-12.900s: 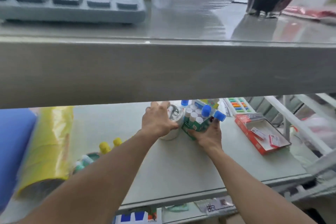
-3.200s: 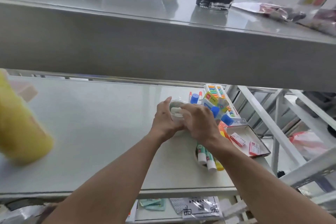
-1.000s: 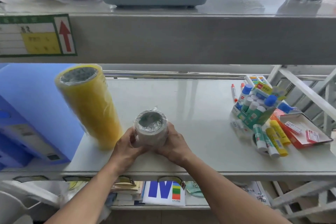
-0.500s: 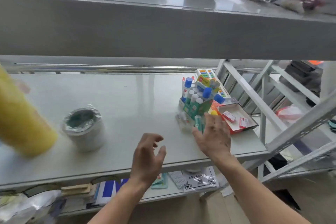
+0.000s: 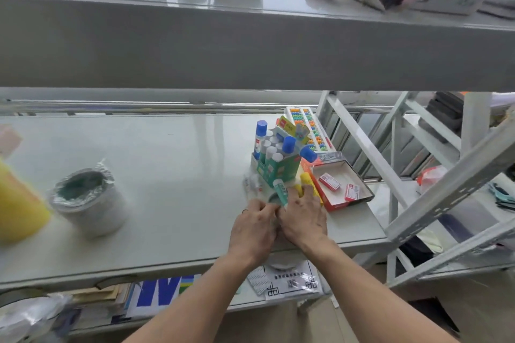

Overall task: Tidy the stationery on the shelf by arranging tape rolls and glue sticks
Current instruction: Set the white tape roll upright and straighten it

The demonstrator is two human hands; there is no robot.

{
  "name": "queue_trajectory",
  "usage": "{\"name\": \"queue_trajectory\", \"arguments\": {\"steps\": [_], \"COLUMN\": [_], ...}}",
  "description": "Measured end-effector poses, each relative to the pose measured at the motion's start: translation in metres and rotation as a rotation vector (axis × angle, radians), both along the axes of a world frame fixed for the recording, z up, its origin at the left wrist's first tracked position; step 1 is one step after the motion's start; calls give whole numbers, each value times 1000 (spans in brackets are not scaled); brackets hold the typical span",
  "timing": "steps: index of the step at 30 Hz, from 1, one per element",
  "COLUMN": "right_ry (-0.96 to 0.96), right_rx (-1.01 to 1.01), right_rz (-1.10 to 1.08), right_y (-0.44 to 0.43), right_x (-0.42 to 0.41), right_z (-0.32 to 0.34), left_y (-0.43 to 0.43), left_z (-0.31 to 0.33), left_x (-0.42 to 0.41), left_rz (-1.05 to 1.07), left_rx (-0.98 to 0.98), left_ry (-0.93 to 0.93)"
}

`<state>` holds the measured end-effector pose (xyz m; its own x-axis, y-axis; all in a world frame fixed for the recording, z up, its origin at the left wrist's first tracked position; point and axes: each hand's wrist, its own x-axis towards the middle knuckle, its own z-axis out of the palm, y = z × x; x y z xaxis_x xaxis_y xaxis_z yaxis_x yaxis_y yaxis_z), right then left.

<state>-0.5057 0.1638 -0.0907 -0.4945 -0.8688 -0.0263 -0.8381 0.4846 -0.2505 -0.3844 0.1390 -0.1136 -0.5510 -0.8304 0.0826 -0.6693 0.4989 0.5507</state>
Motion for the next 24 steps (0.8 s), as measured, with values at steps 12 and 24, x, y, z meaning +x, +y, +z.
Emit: {"name": "queue_trajectory", "arguments": {"steps": [12, 24], "right_ry": [-95, 81], "right_rx": [-182, -182], "right_rz": [87, 190], "right_y": [2, 11], "right_x": [-18, 0], "right_z": [-4, -25], "left_y": [4, -1], "left_z": [-1, -5], "left_x": [34, 112], "left_rz": [-215, -168], "left_rx": [-141, -160], "left_ry": [-68, -29]}}
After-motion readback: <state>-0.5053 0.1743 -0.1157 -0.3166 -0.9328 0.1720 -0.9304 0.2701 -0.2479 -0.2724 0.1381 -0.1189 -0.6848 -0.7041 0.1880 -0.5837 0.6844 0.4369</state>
